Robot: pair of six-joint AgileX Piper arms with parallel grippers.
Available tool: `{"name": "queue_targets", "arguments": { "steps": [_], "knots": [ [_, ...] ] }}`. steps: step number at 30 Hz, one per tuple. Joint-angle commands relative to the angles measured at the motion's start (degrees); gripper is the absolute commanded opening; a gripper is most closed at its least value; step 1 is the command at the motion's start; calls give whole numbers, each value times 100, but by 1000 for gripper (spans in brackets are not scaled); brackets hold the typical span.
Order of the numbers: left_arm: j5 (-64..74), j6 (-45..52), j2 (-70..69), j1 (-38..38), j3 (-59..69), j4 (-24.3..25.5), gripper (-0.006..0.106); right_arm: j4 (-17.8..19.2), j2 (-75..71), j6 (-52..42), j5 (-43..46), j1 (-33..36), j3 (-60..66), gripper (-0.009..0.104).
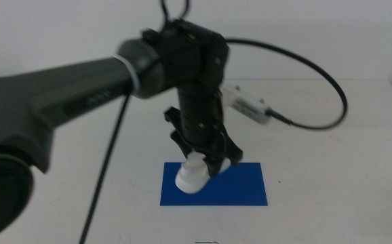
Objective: Use one arm to grab the shoe from the table and place it on the mat.
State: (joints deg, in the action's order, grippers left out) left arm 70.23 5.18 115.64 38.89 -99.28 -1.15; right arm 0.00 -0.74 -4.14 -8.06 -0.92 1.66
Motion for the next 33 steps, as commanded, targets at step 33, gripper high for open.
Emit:
{"name": "queue_targets", "arguments": {
  "steps": [33],
  "knots": [
    [-241, -12636, -177, 261, -112, 605, -1, 51, -111, -25, 433, 9, -106, 94]
  ]
}}
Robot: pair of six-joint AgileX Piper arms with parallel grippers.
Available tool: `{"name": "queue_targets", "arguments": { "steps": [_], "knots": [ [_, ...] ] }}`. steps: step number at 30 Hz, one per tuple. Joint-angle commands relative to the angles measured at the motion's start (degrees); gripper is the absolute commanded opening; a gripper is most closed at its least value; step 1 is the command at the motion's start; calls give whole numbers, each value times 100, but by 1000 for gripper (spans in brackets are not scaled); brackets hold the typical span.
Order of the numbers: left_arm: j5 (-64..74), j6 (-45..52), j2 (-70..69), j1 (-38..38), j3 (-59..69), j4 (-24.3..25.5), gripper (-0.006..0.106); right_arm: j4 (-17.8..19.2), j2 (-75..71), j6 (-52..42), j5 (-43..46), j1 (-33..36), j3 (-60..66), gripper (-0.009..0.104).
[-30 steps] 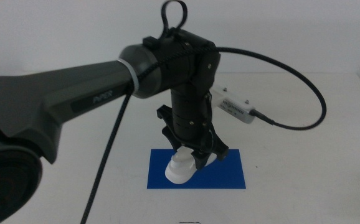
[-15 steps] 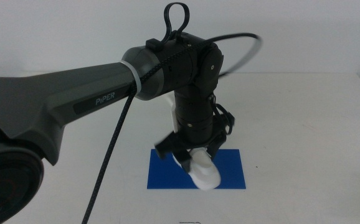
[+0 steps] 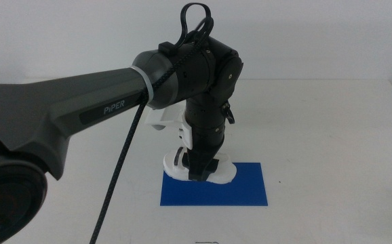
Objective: Use one arm to grab the shoe from the table and place it on the mat.
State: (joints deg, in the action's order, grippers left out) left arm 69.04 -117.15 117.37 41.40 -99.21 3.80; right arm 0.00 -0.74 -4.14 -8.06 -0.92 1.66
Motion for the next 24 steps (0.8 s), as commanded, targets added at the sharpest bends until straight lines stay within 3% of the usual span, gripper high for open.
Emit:
{"name": "queue_targets", "arguments": {
  "steps": [1, 24],
  "knots": [
    [-172, -399, -350, 11, -120, 122, -1, 51, -111, -25, 433, 9, -106, 94],
    [-712, -399, 217, 11, -125, 89, -1, 51, -111, -25, 433, 9, -106, 94]
  ]
}}
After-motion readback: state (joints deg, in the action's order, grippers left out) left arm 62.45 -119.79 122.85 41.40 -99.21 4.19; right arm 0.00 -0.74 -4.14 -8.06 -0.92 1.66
